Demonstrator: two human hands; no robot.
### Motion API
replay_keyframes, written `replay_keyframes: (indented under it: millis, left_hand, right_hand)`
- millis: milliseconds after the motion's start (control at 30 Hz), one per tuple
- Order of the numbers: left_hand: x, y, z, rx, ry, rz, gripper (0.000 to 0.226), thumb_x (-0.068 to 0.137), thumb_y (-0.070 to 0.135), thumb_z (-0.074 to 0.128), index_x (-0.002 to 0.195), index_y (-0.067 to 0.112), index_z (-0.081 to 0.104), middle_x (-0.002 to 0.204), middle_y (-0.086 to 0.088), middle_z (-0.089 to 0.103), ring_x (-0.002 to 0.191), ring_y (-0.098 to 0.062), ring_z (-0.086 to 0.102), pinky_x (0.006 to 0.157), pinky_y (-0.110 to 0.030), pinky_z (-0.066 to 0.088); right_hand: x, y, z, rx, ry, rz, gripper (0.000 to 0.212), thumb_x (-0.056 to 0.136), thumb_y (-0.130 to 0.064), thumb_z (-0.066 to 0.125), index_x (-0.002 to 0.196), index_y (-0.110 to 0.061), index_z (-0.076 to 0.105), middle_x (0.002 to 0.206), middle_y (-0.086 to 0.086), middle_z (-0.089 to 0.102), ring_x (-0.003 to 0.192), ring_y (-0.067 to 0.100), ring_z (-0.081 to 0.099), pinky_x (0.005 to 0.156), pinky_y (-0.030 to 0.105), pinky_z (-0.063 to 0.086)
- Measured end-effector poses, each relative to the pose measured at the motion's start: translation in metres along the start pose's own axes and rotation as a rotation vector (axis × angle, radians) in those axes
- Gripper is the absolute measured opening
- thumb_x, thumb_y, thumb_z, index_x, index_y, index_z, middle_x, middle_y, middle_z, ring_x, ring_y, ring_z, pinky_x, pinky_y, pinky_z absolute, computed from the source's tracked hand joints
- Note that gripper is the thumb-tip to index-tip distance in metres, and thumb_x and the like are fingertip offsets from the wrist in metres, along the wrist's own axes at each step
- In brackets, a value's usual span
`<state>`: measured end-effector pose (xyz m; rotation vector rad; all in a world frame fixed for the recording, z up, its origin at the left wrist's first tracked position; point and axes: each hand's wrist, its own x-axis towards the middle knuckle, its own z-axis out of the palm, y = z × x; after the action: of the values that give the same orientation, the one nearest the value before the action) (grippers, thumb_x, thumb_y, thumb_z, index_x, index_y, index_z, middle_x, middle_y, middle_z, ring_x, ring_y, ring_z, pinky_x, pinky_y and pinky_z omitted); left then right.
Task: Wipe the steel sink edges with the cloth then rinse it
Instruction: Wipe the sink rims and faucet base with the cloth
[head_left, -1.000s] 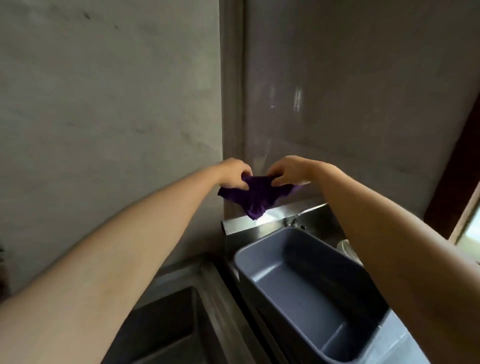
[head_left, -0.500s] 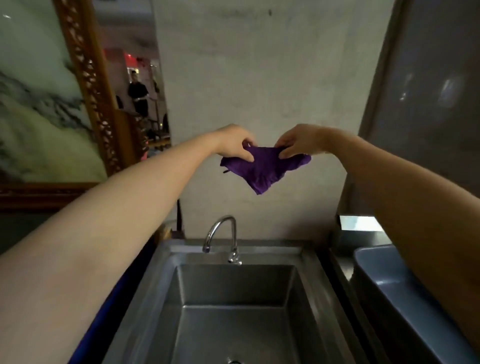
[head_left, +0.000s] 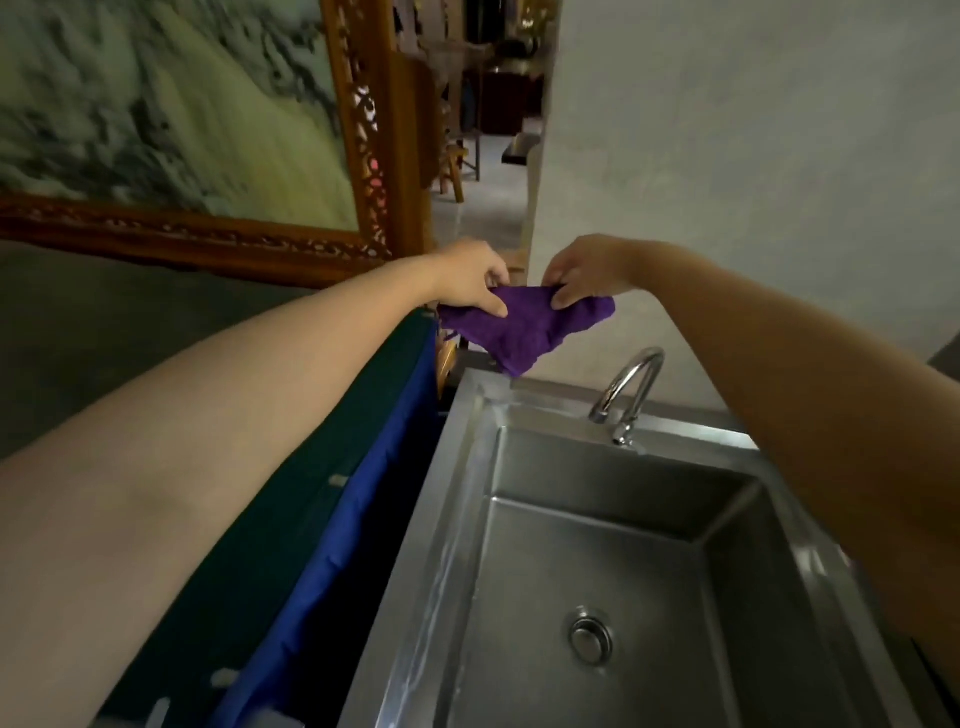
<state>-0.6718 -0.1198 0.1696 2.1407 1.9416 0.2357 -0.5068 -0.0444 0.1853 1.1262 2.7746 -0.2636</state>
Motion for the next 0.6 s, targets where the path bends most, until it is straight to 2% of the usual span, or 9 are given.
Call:
replay_keyframes:
  millis: [133,267,433,500,600]
  left_hand:
    - [0.01,-0.043,0.035,-0.012,-0.031,-0.013,0.036,0.085,0.023,0.067,0.117,0.008,0.064,0.118,-0.01,0.066,0.106,-0.024,0.059,0.086,-0.031,0.044]
    - [0.028,-0.068,0.059,-0.104,0.025,-0.047,0.033,0.084,0.018,0.064,0.116,0.009,0.064,0.117,-0.011,0.066,0.107,-0.025,0.059,0.091,-0.035,0.047]
    - [0.052,-0.091,0.091,-0.276,0.092,-0.108,0.031,0.082,0.012,0.067,0.113,0.008,0.065,0.113,-0.011,0.067,0.105,-0.025,0.061,0.094,-0.038,0.048]
    - [0.063,-0.098,0.104,-0.318,0.117,-0.12,0.031,0.081,0.013,0.068,0.111,0.008,0.066,0.111,-0.01,0.068,0.104,-0.024,0.062,0.095,-0.039,0.049]
    - [0.083,-0.106,0.123,-0.358,0.119,-0.14,0.027,0.082,0.017,0.067,0.109,0.009,0.067,0.108,-0.009,0.068,0.102,-0.024,0.062,0.096,-0.042,0.047]
  right_hand:
    - [0.038,-0.012,0.039,0.019,-0.071,0.022,0.036,0.087,-0.025,0.058,0.122,-0.018,0.059,0.123,0.008,0.058,0.11,0.026,0.051,0.093,0.034,0.039]
    - [0.058,-0.009,0.061,0.224,-0.019,0.103,0.029,0.088,-0.025,0.055,0.115,-0.017,0.062,0.108,0.005,0.059,0.094,0.02,0.051,0.08,0.03,0.039]
    - [0.085,-0.004,0.092,0.476,0.089,0.198,0.024,0.088,-0.023,0.055,0.106,-0.01,0.064,0.098,0.007,0.057,0.087,0.02,0.052,0.066,0.025,0.041]
    - [0.096,0.004,0.107,0.603,0.081,0.239,0.023,0.089,-0.021,0.055,0.106,-0.008,0.063,0.097,0.007,0.056,0.088,0.021,0.051,0.071,0.028,0.043]
    - [0.113,0.015,0.133,0.883,0.127,0.335,0.019,0.088,-0.016,0.055,0.103,-0.006,0.061,0.096,0.012,0.057,0.089,0.025,0.054,0.085,0.04,0.047]
